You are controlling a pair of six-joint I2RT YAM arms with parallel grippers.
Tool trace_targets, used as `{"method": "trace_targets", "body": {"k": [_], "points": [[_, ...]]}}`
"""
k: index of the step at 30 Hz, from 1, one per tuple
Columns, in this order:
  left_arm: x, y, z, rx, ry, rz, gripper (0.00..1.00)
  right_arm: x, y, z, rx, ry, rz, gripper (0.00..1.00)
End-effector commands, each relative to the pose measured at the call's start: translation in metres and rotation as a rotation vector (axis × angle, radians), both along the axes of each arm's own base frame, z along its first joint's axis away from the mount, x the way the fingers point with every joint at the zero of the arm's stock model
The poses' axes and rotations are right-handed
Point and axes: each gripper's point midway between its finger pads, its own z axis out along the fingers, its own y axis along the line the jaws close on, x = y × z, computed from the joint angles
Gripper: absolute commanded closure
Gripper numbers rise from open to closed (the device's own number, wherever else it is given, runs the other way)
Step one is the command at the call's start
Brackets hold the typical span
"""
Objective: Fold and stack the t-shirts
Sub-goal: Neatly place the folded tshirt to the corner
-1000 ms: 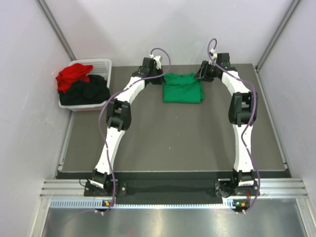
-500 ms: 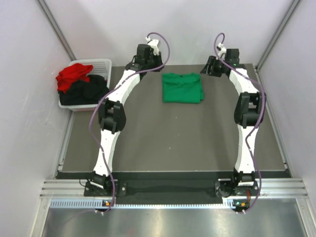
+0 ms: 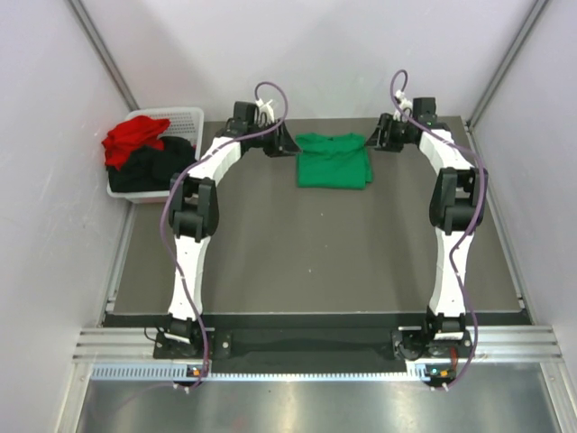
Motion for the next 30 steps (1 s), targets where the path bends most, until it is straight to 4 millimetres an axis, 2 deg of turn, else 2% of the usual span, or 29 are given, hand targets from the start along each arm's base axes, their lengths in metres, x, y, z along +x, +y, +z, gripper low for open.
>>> {"method": "trace_targets", "body": {"k": [1,8,11,14,17,21,23,25,30], "points": [[-0.006,-0.005,-0.004,-0.097,0.056,-0.035,0.54,-0.007,0.003,0.027,-0.006,-0.055,0.030,0.47],[-0.003,0.003,-0.040,-0.066,0.107,-0.016,0.55,-0.014,0.002,0.005,-0.020,-0.008,0.037,0.46],[0.003,0.005,-0.044,-0.054,0.089,-0.014,0.50,-0.015,0.011,0.006,0.030,-0.007,0.070,0.45],[0.008,0.006,-0.055,-0.037,0.092,-0.004,0.45,-0.014,0.010,0.000,0.029,0.007,0.059,0.45],[0.007,0.007,-0.065,-0.025,0.110,0.000,0.45,-0.018,0.011,-0.008,0.032,0.026,0.069,0.44],[0.004,0.006,-0.072,-0.025,0.133,0.000,0.45,-0.021,0.018,-0.009,0.079,0.038,0.096,0.42],[0.003,0.006,-0.075,-0.026,0.142,0.000,0.45,-0.022,0.024,-0.006,0.127,0.051,0.100,0.36],[0.002,0.005,-0.077,-0.024,0.146,-0.002,0.45,-0.021,0.022,-0.011,0.125,0.074,0.074,0.23],[0.001,0.005,-0.083,-0.013,0.154,-0.002,0.46,-0.022,0.018,-0.029,0.095,0.114,0.051,0.20]]}}
